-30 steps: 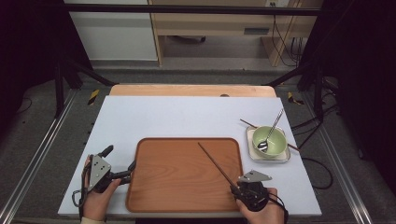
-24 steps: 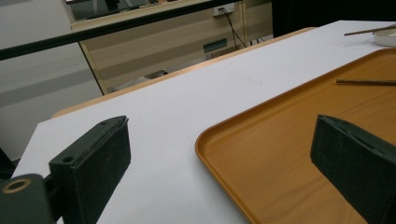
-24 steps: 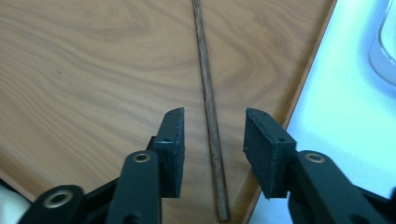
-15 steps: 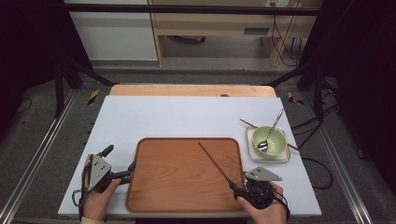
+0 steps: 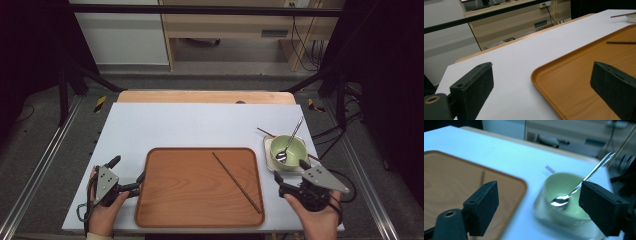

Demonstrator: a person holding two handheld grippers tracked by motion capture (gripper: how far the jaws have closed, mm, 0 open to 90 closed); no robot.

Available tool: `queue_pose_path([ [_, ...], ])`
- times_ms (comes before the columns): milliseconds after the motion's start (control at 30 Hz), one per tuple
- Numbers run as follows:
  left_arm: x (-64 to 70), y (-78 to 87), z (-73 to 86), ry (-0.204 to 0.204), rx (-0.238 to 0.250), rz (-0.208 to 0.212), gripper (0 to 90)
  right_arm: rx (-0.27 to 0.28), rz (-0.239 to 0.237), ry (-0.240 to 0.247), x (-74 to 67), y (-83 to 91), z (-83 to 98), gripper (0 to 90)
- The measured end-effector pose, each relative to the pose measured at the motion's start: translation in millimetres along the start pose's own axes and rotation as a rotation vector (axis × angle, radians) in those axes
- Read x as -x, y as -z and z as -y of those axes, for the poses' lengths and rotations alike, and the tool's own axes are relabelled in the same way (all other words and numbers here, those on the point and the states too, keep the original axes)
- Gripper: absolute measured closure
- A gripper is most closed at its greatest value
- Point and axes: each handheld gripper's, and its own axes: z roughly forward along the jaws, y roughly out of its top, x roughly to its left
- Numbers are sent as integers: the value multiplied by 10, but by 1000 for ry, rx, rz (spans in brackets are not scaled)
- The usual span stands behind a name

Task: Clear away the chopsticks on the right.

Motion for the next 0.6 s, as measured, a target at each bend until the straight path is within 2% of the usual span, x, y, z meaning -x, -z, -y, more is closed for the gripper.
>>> queue_pose_path([
  [100, 2, -4, -1, -1, 0, 1, 43, -9, 66, 42, 228, 53, -69, 175],
  [167, 2, -4, -1, -1, 1, 1, 43, -27, 85, 44, 377, 81, -88, 194],
  [367, 7, -6, 0, -2, -2, 0, 43, -98, 87, 99, 751, 108, -42, 269],
  [467, 13, -17, 4, -7, -6, 4, 43, -130, 43, 88, 948, 90, -4, 292],
  [600, 16, -21, 4, -12, -12, 5, 44, -154, 48, 141, 1144, 35, 37, 344],
])
